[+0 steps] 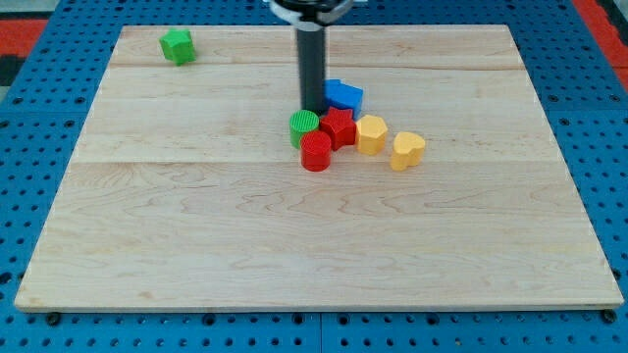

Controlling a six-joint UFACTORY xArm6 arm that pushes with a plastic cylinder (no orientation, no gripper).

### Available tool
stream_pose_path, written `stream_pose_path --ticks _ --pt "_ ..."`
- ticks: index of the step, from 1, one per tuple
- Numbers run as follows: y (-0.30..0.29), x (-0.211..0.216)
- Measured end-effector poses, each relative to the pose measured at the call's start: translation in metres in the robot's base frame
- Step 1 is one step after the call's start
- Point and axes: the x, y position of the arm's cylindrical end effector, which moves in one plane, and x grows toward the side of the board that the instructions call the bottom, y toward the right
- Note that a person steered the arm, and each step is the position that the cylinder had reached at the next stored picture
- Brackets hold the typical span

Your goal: Move the yellow heart parallel bottom right to the yellow hexagon

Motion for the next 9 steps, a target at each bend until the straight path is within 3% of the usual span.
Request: stream_pose_path --ticks 3,4,5,9 --pt "0.107 0.006" --pt "0.135 0.047" --pt "0.142 0.081" --pt "0.083 0.080"
